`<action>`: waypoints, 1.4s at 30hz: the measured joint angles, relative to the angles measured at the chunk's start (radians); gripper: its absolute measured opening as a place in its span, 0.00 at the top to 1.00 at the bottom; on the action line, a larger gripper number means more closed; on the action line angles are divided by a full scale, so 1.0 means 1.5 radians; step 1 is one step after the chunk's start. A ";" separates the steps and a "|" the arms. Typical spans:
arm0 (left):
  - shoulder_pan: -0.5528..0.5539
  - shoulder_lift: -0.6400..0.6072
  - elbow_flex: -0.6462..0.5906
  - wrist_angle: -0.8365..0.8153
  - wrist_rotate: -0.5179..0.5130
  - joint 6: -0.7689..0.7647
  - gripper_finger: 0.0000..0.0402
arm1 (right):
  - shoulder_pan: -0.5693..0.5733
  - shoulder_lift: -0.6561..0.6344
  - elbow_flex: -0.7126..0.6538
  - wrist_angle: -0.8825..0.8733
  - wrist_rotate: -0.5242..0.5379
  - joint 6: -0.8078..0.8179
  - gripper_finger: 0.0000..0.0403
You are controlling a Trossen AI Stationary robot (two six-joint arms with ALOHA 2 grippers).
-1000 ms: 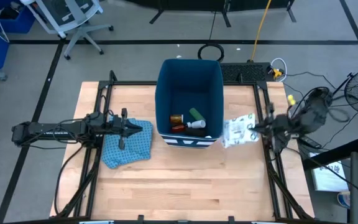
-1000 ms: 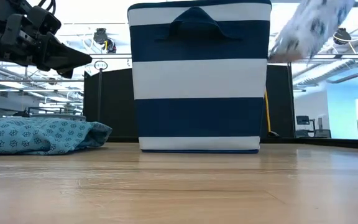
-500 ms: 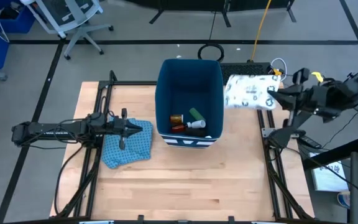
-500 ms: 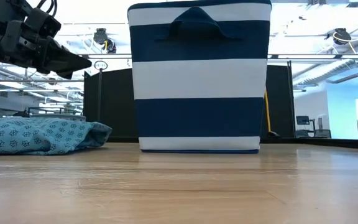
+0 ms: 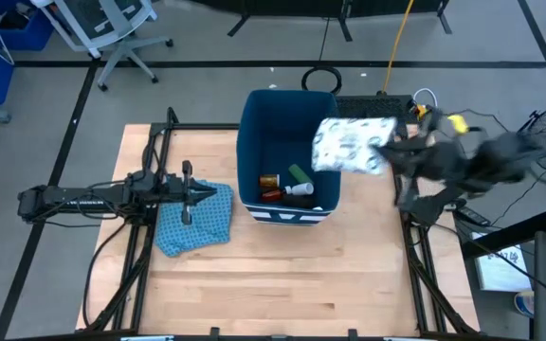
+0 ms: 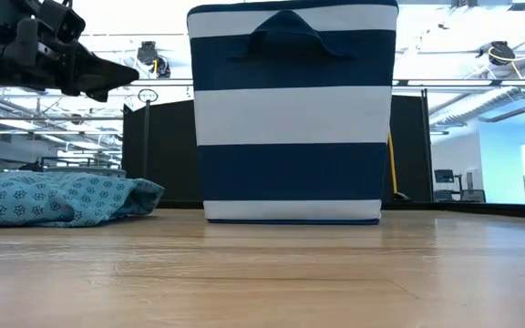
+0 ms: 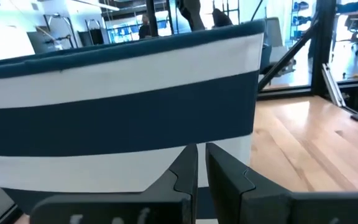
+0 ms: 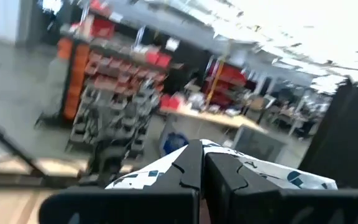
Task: Pick & place medical supplies in basket/bin
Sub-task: Put the mailer bag into the blue bin
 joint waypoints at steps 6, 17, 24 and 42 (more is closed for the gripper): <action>0.000 0.000 0.000 0.002 0.004 -0.001 0.91 | -0.207 0.072 0.026 -0.091 -0.185 0.091 1.00; 0.000 0.000 0.000 -0.001 0.004 0.016 0.91 | -0.531 0.240 0.038 -0.117 -0.620 0.144 1.00; 0.000 0.000 0.000 -0.040 0.004 0.016 0.91 | -0.594 0.370 0.037 -0.124 -0.698 0.142 1.00; 0.000 0.000 0.000 -0.069 0.031 -0.043 0.91 | -0.608 0.579 -0.029 -0.208 -0.729 0.151 1.00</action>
